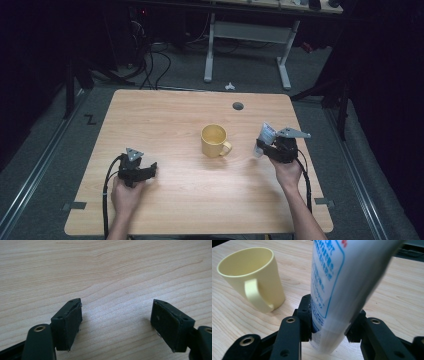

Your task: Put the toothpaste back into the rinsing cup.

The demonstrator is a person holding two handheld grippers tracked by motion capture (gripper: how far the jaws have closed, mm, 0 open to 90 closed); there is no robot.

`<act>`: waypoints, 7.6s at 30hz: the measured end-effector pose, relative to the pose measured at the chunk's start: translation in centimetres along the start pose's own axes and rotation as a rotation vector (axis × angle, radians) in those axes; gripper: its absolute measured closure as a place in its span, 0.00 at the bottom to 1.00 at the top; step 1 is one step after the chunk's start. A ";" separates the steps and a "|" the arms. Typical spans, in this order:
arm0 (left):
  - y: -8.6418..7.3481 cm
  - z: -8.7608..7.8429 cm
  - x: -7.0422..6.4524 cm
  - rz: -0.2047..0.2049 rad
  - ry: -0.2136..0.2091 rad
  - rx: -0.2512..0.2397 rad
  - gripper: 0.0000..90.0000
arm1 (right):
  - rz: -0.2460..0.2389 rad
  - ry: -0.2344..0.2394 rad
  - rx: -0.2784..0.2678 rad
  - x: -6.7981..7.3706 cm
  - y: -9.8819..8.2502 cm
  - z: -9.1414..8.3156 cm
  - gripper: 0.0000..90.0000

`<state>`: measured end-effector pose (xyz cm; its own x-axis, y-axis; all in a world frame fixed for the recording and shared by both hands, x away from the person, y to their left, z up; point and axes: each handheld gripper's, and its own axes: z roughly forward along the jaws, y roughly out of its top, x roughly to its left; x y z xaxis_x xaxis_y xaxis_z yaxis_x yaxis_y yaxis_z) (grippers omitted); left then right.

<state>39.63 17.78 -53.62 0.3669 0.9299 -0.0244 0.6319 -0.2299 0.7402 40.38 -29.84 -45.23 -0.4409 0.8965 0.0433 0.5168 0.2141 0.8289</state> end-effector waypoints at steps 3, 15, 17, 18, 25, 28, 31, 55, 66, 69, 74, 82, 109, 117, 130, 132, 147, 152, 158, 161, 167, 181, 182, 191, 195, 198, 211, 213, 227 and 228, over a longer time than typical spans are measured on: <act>0.0 0.0 0.0 0.000 0.000 0.000 0.28 | -0.009 0.008 0.002 0.3 0.5 0.1 0.71; 0.0 0.0 -0.1 0.010 0.006 0.002 0.28 | -0.046 0.055 -0.014 2.0 2.4 0.0 0.71; 0.0 0.0 -0.1 0.010 0.004 0.003 0.28 | -0.042 0.059 -0.013 2.3 2.6 -0.1 0.71; 0.0 0.0 -0.1 0.011 0.004 0.003 0.28 | -0.044 0.062 -0.012 2.4 2.6 -0.2 0.71; 0.0 0.1 -0.1 0.016 0.002 0.002 0.28 | -0.030 0.069 -0.014 2.7 3.4 -0.6 0.71; 0.1 0.1 -0.1 0.016 0.002 0.003 0.28 | -0.022 0.069 -0.017 2.9 3.5 -0.7 0.71; 0.1 0.2 -0.1 0.015 0.002 0.001 0.29 | -0.023 0.074 -0.009 3.1 3.7 -0.6 0.71; 0.3 0.4 -0.2 0.032 -0.015 0.001 0.29 | -0.084 0.138 -0.056 5.4 7.4 -1.5 0.71; 0.4 0.4 -0.2 0.028 -0.015 -0.004 0.32 | -0.128 0.184 -0.063 7.4 9.3 -0.3 0.71; 0.4 0.5 -0.2 0.026 -0.013 -0.005 0.32 | -0.132 0.195 -0.060 7.8 9.6 0.1 0.71; 0.4 0.5 -0.2 0.022 -0.013 -0.006 0.33 | -0.143 0.212 -0.060 8.7 10.2 0.8 0.71; 0.4 0.5 -0.2 0.019 -0.011 -0.007 0.34 | -0.147 0.219 -0.078 9.3 10.9 1.6 0.71; 0.4 0.5 -0.2 0.018 -0.004 -0.008 0.35 | -0.133 0.193 -0.027 9.9 10.3 5.5 0.70; 0.4 0.5 -0.2 0.018 -0.003 -0.008 0.35 | -0.120 0.177 -0.002 9.9 9.6 6.6 0.70; 0.4 0.5 -0.2 0.019 -0.002 -0.009 0.35 | -0.114 0.165 0.026 9.9 9.0 7.8 0.70; 0.4 0.5 -0.2 0.019 -0.002 -0.008 0.35 | -0.114 0.164 0.033 10.0 8.9 8.0 0.70; 0.4 0.5 -0.2 0.018 -0.001 -0.007 0.35 | -0.124 0.168 0.072 10.7 7.8 9.6 0.69; 0.4 0.5 -0.3 0.019 -0.001 -0.008 0.35 | -0.131 0.158 0.088 10.7 7.4 10.0 0.70; 0.4 0.5 -0.3 0.018 -0.001 -0.008 0.35 | -0.125 0.161 0.087 10.5 7.1 10.2 0.70; 0.4 0.5 -0.3 0.017 -0.001 -0.009 0.35 | -0.117 0.159 0.099 10.5 7.0 10.4 0.70; 0.4 0.5 -0.3 0.017 -0.001 -0.009 0.35 | -0.114 0.159 0.115 10.4 6.8 10.8 0.70; 0.4 0.5 -0.3 0.017 0.000 -0.009 0.35 | -0.112 0.148 0.154 10.3 6.4 11.3 0.70; 0.4 0.5 -0.3 0.017 0.000 -0.009 0.35 | -0.116 0.148 0.158 10.3 6.4 11.4 0.69; 0.4 0.5 -0.3 0.016 0.002 -0.010 0.35 | -0.104 0.161 0.144 10.2 6.4 10.9 0.68; 0.4 0.5 -0.3 0.016 0.000 -0.009 0.35 | -0.111 0.167 0.133 10.2 6.5 10.6 0.67; 0.4 0.5 -0.3 0.016 0.001 -0.010 0.35 | -0.116 0.167 0.123 10.4 6.6 10.2 0.65; 0.5 0.5 -0.3 0.016 0.002 -0.010 0.35 | -0.115 0.166 0.101 10.1 6.5 9.4 0.57; 0.5 0.5 -0.3 0.016 0.002 -0.010 0.35 | -0.116 0.169 0.094 10.0 6.5 9.1 0.56; 0.5 0.5 -0.3 0.016 0.002 -0.010 0.35 | -0.105 0.171 0.032 9.1 6.7 6.9 0.58; 0.5 0.5 -0.3 0.015 0.002 -0.010 0.35 | -0.111 0.171 0.028 9.1 6.7 6.8 0.58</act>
<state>40.20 17.28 -53.64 0.3749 0.9270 -0.0116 0.6194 -0.2412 0.7471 44.84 -17.63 -43.05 -0.6132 0.7884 0.0491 0.4772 0.3203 0.8184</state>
